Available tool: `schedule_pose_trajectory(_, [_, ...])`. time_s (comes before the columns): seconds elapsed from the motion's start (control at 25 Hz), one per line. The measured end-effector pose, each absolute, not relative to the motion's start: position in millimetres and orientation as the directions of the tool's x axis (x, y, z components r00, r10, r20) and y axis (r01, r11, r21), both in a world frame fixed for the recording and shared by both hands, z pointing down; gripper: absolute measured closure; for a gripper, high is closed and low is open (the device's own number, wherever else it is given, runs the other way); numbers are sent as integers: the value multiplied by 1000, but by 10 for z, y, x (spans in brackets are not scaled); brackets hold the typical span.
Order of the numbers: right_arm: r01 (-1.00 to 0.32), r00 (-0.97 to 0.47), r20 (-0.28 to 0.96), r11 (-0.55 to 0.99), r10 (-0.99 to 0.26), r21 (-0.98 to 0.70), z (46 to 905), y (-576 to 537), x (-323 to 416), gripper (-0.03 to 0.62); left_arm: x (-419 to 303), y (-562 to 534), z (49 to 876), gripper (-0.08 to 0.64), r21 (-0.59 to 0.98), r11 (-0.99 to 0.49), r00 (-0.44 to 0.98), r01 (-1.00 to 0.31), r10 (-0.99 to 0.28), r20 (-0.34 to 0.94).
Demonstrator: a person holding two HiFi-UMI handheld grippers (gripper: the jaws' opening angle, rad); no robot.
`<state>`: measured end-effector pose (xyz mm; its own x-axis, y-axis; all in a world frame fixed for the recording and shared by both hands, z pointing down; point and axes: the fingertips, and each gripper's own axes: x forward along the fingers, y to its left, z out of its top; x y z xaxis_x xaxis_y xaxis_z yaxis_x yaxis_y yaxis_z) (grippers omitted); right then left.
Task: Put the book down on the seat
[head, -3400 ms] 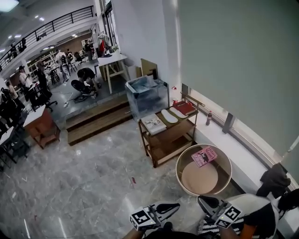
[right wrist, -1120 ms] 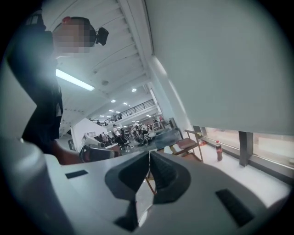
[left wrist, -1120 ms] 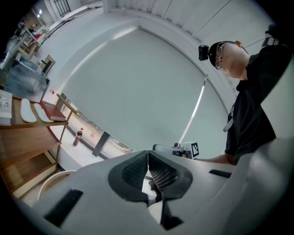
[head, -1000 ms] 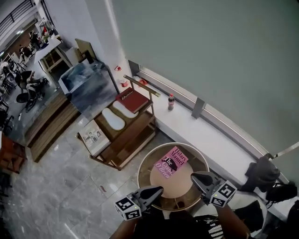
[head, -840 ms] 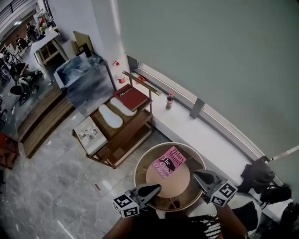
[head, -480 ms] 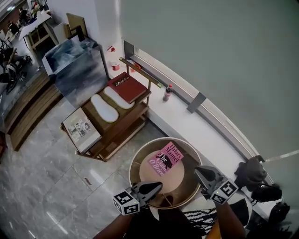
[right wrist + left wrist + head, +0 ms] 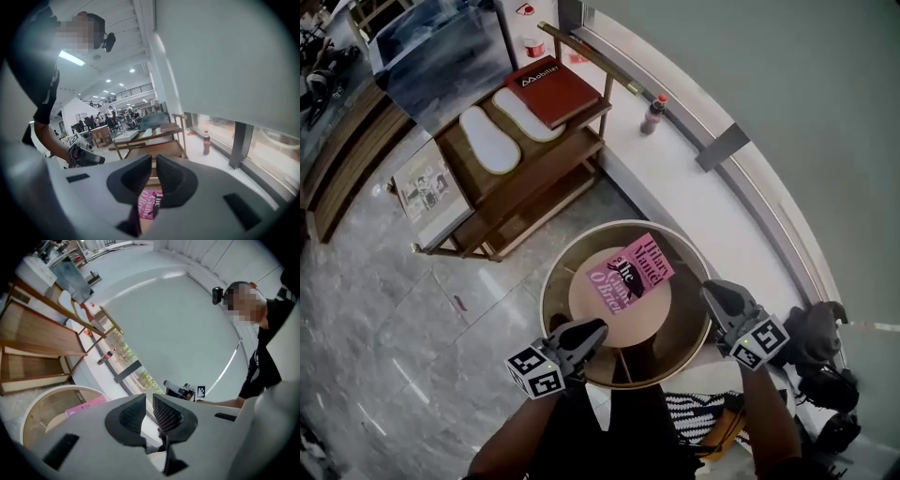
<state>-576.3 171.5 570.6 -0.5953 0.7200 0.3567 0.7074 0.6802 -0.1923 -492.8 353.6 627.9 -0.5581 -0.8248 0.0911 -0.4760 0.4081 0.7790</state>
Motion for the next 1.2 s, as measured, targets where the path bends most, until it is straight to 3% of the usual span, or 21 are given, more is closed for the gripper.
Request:
schedule_pose_trajectory(0.2, [723,-522,385,634,761,-273,6415,1567,-5934,561,-4923,3454,6806,522,777,486,-585,-400,-788,192])
schedule_pose_trajectory(0.32, [704,-515,389,636,764,-316,6761,1478,-5992,561,-4983,3418,7187,448,791,524,-618,-317,-746,247])
schedule_pose_trajectory(0.52, [691,-455,466,631,759,-353,7455,1444,-5937,557,-4954,3385,7805,408,795,576,-646,-190,-683,340])
schedule_pose_trajectory(0.64, [684,-425,497,628,756,-371,7816,1412,-5935,505,-4914,3352,8102,379,789,600,-643,-130,-657,394])
schedule_pose_trajectory(1.2, [633,-354,578,643,736,-432,8781,1436,-6134,423,-4974,3433,8836,325,727,684,-639,49,-538,550])
